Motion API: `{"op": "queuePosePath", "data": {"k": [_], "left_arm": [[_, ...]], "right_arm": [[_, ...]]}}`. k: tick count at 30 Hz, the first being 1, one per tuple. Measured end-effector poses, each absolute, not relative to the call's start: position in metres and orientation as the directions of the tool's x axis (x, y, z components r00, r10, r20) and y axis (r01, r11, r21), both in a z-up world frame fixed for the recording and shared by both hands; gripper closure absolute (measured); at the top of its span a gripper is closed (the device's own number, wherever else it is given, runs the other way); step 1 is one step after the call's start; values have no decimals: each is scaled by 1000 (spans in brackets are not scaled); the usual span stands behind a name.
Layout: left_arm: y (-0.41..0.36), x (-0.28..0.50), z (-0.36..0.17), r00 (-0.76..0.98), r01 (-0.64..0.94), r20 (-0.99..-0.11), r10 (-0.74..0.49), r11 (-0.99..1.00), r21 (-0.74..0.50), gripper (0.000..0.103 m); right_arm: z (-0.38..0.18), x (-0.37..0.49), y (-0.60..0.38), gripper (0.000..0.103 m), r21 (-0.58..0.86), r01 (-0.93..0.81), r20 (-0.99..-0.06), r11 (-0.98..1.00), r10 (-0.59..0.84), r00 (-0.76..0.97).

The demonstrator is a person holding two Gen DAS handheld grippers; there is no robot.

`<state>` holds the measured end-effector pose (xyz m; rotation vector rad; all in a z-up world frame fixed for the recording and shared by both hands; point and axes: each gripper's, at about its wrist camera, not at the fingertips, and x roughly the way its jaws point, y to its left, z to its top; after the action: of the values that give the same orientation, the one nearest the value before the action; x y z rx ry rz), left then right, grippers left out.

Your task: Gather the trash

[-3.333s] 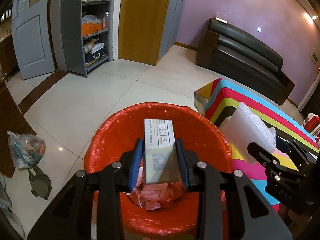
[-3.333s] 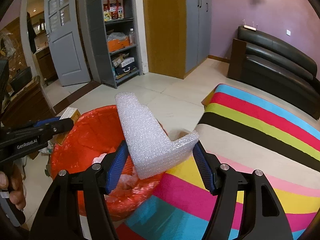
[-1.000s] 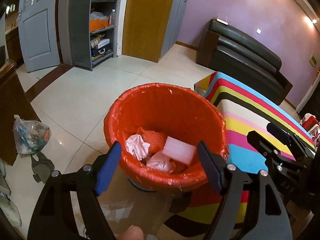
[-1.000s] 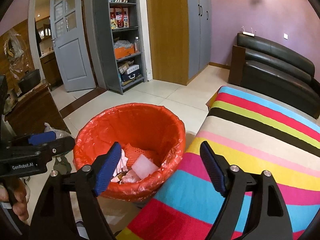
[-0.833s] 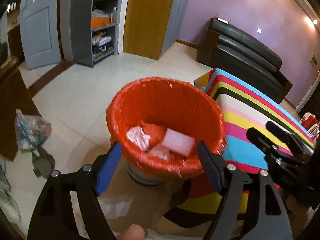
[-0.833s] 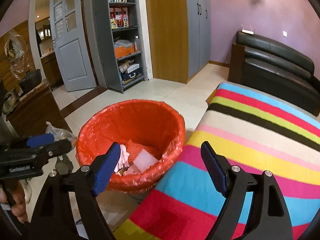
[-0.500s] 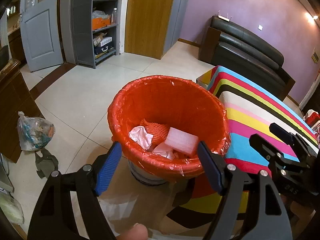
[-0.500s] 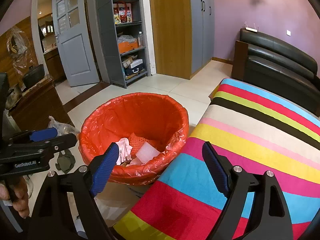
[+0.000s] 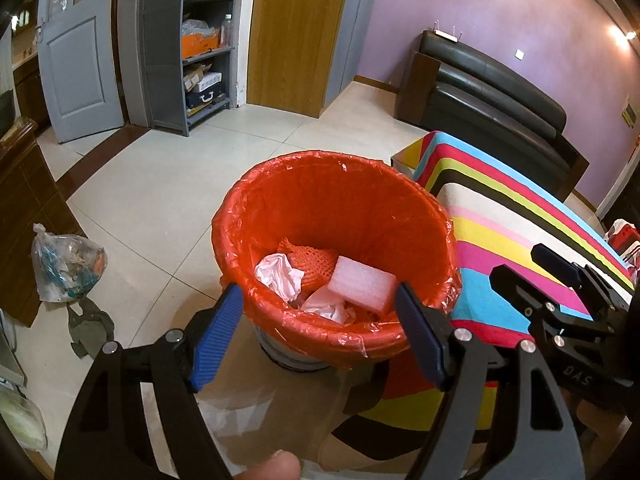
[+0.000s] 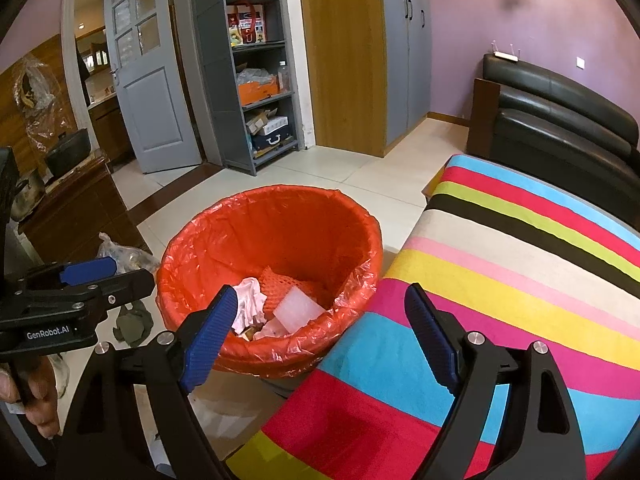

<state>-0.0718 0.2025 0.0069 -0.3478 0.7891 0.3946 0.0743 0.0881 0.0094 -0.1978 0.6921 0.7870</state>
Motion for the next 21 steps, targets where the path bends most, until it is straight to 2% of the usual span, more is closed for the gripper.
{"op": "queuePosePath", "data": {"k": [21], "left_arm": [[205,-68,9,640,-468,-739,210,870,-157,28]], "right_arm": [[11,77,98,22,90,-717,-637,692,593,493]]}}
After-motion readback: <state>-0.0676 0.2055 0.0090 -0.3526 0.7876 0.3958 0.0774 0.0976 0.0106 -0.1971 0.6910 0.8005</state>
